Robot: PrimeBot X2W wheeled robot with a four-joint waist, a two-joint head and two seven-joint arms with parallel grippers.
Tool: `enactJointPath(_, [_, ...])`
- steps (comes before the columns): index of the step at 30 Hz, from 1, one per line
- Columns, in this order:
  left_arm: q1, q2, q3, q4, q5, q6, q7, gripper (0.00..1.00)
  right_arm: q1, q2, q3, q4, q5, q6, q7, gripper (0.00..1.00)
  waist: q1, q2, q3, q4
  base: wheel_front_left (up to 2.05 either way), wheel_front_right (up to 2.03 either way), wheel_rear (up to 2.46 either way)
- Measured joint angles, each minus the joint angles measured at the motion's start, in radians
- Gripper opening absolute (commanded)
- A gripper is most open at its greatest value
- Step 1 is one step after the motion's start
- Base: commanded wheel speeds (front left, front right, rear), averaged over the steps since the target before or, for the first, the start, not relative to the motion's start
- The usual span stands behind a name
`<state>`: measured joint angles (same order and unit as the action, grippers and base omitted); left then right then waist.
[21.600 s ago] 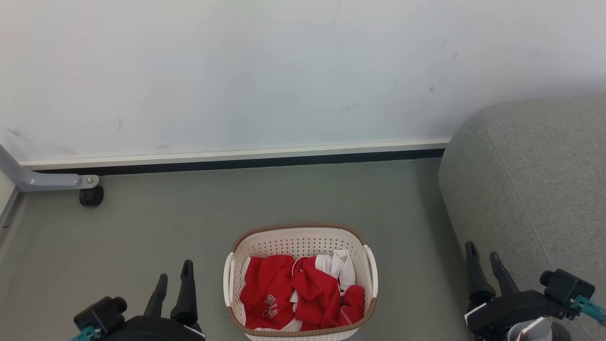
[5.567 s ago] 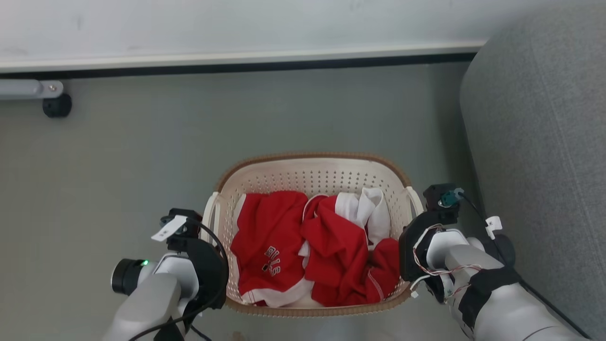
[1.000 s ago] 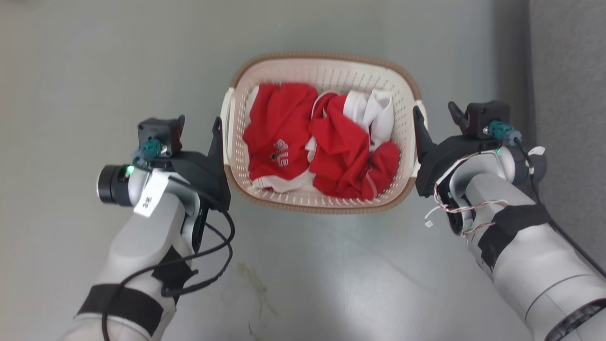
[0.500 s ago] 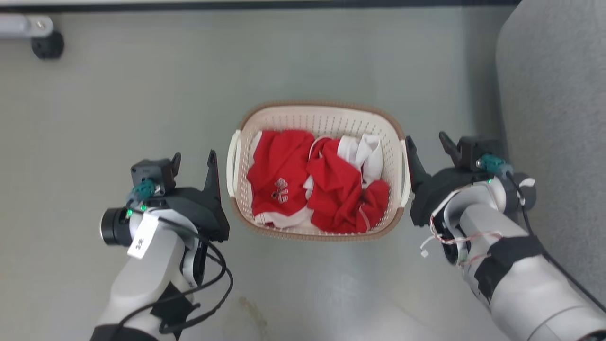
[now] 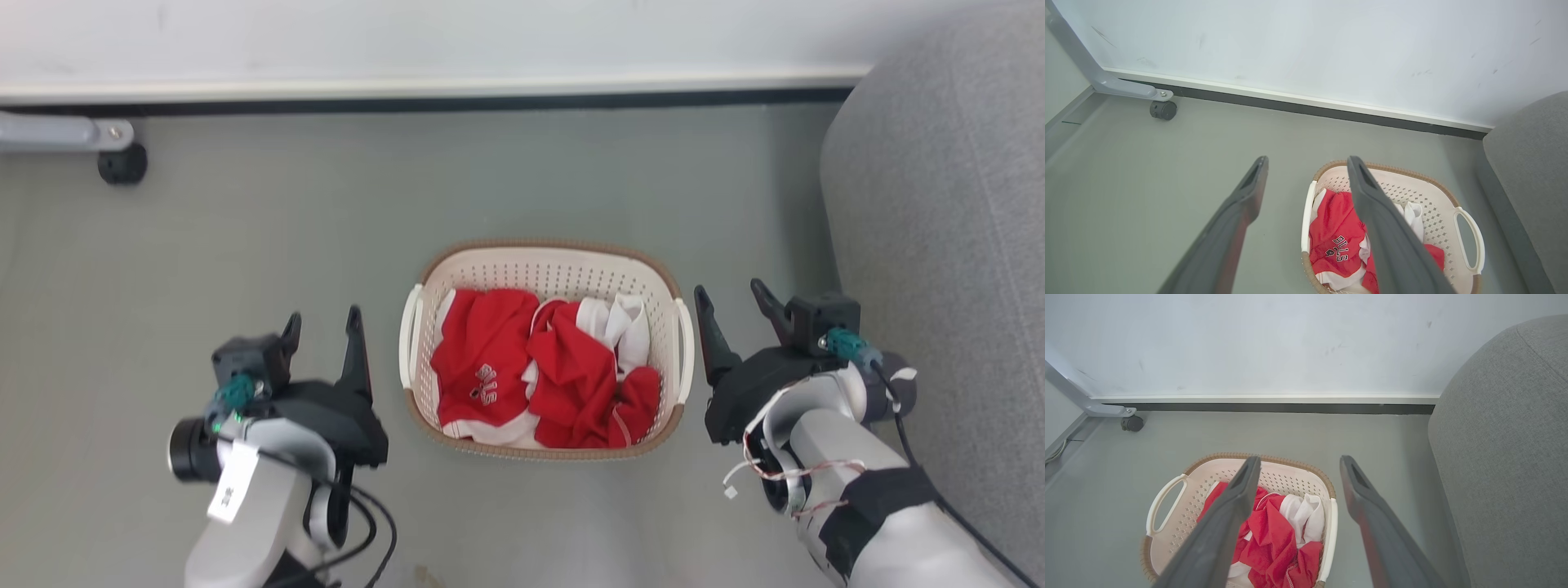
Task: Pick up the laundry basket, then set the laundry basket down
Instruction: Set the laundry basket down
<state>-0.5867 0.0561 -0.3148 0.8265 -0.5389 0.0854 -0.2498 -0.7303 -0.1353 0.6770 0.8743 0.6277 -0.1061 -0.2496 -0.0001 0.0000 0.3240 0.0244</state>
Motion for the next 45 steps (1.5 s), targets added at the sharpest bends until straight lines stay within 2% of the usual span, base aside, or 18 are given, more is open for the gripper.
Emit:
enactJointPath(24, [0.256, 0.025, 0.077, -0.207, 0.107, 0.012, 0.0, 1.0, 0.23, -0.007, -0.086, -0.206, -0.134, -0.014, 0.0, 1.0, 0.0, -0.0001, -0.185, 0.002, 0.0, 0.0, 0.0])
enactJointPath(45, [0.404, 0.037, 0.137, -0.372, 0.171, 0.02, 0.0, 1.0, 0.372, -0.023, -0.185, -0.372, -0.248, -0.018, 0.0, 1.0, 0.0001, 0.0001, -0.243, -0.007, 0.0, 0.0, 0.0])
